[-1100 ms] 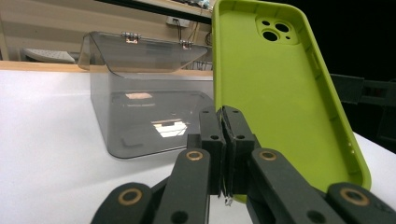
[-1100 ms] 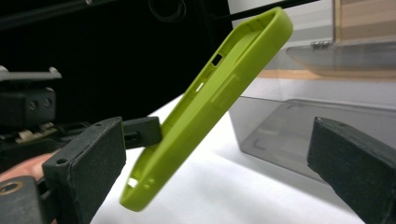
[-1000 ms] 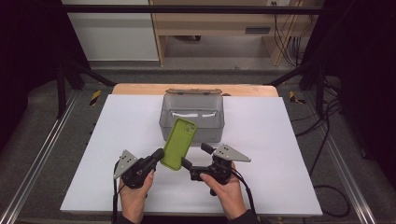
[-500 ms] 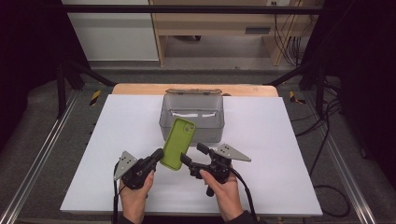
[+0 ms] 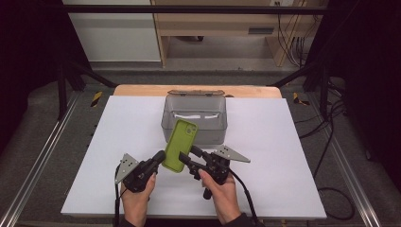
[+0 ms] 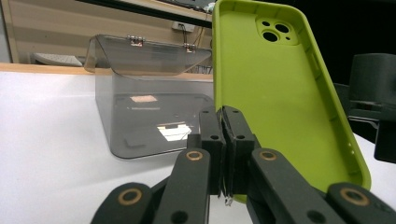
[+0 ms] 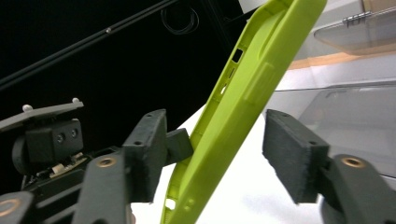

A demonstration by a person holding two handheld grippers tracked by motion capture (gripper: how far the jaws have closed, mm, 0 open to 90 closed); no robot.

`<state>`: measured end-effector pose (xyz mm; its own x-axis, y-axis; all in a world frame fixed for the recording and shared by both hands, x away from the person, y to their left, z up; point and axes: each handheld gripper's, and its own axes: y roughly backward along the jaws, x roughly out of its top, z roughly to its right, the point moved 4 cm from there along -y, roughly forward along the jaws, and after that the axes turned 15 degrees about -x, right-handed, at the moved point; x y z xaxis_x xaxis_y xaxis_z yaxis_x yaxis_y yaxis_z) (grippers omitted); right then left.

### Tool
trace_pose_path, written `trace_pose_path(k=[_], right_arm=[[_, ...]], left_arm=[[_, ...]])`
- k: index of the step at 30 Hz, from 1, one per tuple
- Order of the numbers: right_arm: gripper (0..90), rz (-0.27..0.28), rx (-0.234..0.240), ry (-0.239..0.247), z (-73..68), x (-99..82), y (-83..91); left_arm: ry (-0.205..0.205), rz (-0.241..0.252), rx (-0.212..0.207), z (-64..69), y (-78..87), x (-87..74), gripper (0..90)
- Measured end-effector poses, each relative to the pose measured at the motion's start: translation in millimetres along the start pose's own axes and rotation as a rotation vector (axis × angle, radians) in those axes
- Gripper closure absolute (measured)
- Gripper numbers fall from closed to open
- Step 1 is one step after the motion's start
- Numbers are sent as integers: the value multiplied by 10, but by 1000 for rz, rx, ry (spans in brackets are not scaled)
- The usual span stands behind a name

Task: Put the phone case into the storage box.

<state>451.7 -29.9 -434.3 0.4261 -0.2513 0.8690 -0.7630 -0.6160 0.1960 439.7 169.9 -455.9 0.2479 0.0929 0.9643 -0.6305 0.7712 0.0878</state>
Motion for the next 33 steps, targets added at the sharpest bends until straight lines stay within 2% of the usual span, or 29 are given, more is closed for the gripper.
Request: trace_pose_path(k=[18, 22, 29, 33], right_arm=[[640, -27, 27, -47, 31, -6, -53], [662, -30, 31, -54, 35, -8, -63], [692, -35, 35, -60, 57, 2, -59], [720, -41, 36, -62, 84, 1, -44]], left_arm=[[14, 5, -20, 22, -8, -7, 883], [16, 3, -23, 34, -19, -17, 882], [22, -11, -33, 40, -48, -51, 882], [36, -38, -46, 61, -91, -113, 882]])
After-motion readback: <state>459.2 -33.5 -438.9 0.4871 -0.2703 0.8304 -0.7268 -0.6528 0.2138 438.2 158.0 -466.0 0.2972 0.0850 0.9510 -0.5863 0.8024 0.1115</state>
